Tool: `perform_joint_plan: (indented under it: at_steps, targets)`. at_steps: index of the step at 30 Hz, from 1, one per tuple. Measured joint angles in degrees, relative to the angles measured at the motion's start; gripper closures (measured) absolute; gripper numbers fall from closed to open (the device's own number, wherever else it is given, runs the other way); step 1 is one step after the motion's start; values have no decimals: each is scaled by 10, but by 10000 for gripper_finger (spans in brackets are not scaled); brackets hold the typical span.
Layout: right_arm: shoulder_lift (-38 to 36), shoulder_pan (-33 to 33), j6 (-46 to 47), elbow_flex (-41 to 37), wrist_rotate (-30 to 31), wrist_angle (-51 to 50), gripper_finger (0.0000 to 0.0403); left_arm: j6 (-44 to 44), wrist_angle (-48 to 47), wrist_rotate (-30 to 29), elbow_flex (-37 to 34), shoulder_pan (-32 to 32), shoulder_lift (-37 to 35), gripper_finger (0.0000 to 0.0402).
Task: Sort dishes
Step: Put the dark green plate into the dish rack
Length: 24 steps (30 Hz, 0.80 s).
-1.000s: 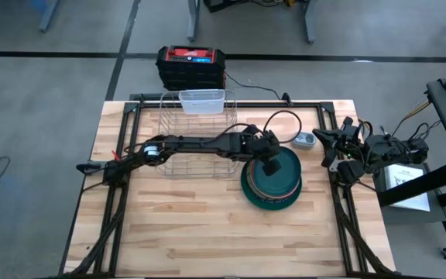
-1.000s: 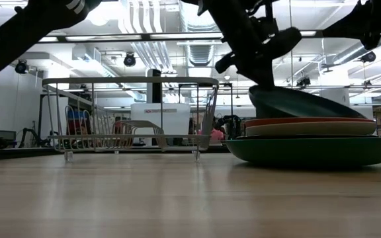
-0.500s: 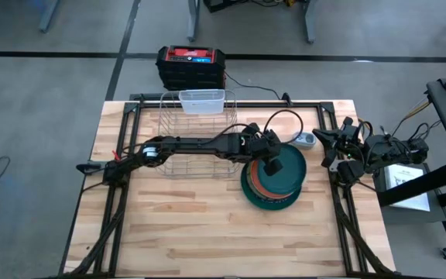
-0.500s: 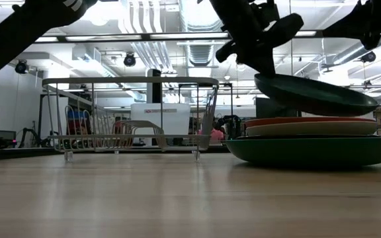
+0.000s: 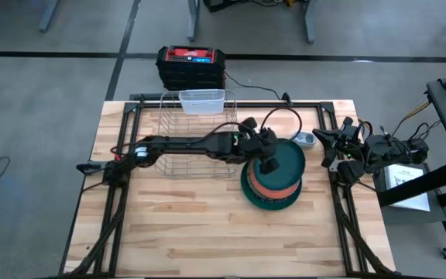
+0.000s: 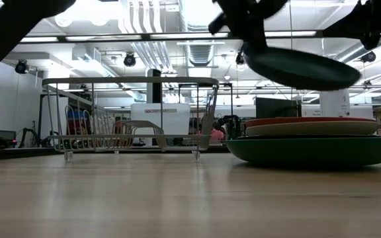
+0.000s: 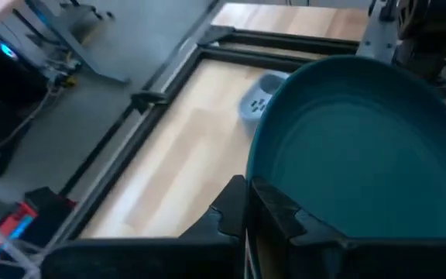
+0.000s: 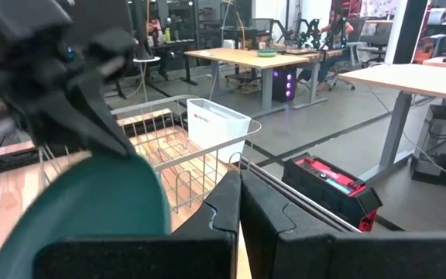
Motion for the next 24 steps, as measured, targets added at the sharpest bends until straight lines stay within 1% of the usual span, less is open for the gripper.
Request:
perform_joint_plan:
  at_steps: [3, 6, 12, 16, 21, 24]
  targets:
    - [0, 0, 0, 0, 0, 0, 403, 18, -9, -7, 0, -9, -26, 401]
    - [0, 0, 0, 0, 0, 0, 403, 48, -27, -39, 0, -17, -47, 401]
    - [0, 0, 2, 0, 0, 4, 403, 109, -121, -186, 0, -22, -81, 402]
    - [0, 0, 2, 0, 0, 4, 403, 113, -176, -274, 0, -22, -112, 401]
    - [0, 0, 3, 0, 0, 4, 403, 120, -212, -310, 0, -22, -144, 401]
    - [0, 0, 3, 0, 0, 4, 403, 117, -246, -364, 0, -20, -162, 401]
